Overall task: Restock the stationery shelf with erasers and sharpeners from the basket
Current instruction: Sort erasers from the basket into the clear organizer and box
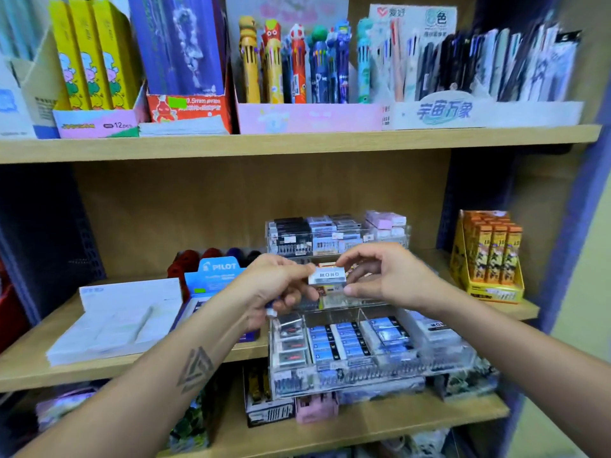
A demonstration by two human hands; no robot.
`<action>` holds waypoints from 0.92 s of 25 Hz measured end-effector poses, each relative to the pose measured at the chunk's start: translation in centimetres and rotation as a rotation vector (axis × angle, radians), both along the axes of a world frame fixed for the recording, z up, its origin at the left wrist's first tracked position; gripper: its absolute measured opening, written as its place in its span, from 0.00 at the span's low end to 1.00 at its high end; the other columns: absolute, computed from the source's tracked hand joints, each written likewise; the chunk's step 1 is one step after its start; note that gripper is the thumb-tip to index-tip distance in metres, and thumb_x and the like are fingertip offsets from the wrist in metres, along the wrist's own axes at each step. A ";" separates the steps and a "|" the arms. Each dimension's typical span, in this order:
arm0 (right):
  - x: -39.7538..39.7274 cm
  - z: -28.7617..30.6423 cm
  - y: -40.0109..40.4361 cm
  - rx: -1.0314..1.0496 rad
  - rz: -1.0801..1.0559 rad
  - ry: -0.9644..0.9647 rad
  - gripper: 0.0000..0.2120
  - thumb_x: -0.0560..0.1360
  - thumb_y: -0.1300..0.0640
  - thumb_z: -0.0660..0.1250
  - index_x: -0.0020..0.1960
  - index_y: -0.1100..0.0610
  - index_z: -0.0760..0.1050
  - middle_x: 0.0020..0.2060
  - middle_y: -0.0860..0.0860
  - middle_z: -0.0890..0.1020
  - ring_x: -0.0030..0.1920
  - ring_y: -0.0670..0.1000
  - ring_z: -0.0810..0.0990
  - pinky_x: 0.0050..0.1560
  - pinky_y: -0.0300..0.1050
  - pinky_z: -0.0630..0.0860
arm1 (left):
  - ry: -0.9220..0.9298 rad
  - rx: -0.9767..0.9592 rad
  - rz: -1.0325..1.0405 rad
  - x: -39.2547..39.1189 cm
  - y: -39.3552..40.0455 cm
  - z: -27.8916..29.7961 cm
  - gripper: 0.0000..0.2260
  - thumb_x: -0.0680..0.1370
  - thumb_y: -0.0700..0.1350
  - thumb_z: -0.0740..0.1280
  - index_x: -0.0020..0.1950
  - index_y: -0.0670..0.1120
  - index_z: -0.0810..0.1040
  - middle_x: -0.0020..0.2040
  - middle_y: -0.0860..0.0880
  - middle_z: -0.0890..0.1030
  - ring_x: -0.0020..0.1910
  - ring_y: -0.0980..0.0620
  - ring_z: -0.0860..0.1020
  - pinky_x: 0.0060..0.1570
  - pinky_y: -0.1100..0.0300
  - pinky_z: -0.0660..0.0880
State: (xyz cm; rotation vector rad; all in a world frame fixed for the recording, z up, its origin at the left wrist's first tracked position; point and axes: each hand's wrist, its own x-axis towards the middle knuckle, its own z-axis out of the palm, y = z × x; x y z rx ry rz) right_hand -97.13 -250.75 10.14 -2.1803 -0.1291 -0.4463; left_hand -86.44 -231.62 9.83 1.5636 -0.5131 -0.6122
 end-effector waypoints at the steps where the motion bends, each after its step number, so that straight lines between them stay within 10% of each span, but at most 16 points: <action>1: -0.1 0.1 -0.4 -0.034 -0.028 -0.015 0.15 0.68 0.68 0.78 0.53 0.61 0.81 0.46 0.49 0.84 0.42 0.48 0.84 0.47 0.40 0.82 | 0.001 0.005 0.003 -0.1 -0.6 0.3 0.08 0.80 0.40 0.68 0.48 0.34 0.77 0.38 0.34 0.82 0.20 0.54 0.66 0.17 0.69 0.56; 7: -2.3 0.4 -4.6 -0.257 -0.142 -0.033 0.11 0.69 0.62 0.79 0.49 0.54 0.83 0.44 0.47 0.84 0.42 0.46 0.82 0.47 0.42 0.81 | -0.041 0.144 -0.069 -2.2 -5.8 1.5 0.09 0.81 0.43 0.67 0.47 0.38 0.78 0.38 0.37 0.83 0.20 0.54 0.66 0.17 0.68 0.57; 16: -7.6 -1.4 -10.2 -0.276 -0.319 0.168 0.08 0.69 0.62 0.79 0.47 0.53 0.86 0.40 0.46 0.86 0.43 0.43 0.84 0.51 0.42 0.81 | -0.836 0.485 -0.189 -5.6 -10.9 -1.8 0.07 0.74 0.38 0.70 0.44 0.46 0.87 0.38 0.49 0.85 0.35 0.55 0.81 0.38 0.62 0.79; 23: -7.7 -3.1 -10.3 -0.396 -0.354 0.140 0.06 0.70 0.59 0.78 0.44 0.50 0.85 0.41 0.44 0.84 0.42 0.43 0.82 0.48 0.45 0.82 | -0.939 0.621 -0.172 -5.8 -12.9 -3.6 0.09 0.68 0.36 0.64 0.39 0.42 0.84 0.34 0.46 0.79 0.35 0.50 0.76 0.41 0.44 0.82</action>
